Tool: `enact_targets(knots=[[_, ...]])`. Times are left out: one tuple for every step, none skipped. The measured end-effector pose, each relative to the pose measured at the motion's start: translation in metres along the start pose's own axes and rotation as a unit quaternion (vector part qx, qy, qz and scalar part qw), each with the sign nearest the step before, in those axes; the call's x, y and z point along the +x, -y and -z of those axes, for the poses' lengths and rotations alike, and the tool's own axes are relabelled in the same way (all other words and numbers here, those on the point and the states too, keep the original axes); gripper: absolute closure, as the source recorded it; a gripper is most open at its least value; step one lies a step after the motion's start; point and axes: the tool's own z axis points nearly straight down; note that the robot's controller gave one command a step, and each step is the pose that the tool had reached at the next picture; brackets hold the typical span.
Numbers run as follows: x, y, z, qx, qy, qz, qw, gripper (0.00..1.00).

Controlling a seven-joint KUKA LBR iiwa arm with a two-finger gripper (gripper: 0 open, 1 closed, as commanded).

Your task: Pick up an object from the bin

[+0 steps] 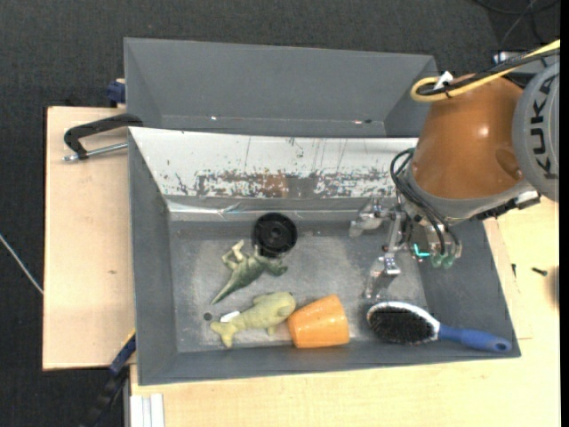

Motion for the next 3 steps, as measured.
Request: enact_targets(knots=[[0.016,-0.05,-0.121,0.003,0.0051,0.276,0.9613,0.0],[0.021,-0.199,-0.092,-0.001,0.0085,0.316,0.9488,0.0],[0.017,-0.21,-0.093,0.001,0.0065,0.425,0.9053,0.0]])
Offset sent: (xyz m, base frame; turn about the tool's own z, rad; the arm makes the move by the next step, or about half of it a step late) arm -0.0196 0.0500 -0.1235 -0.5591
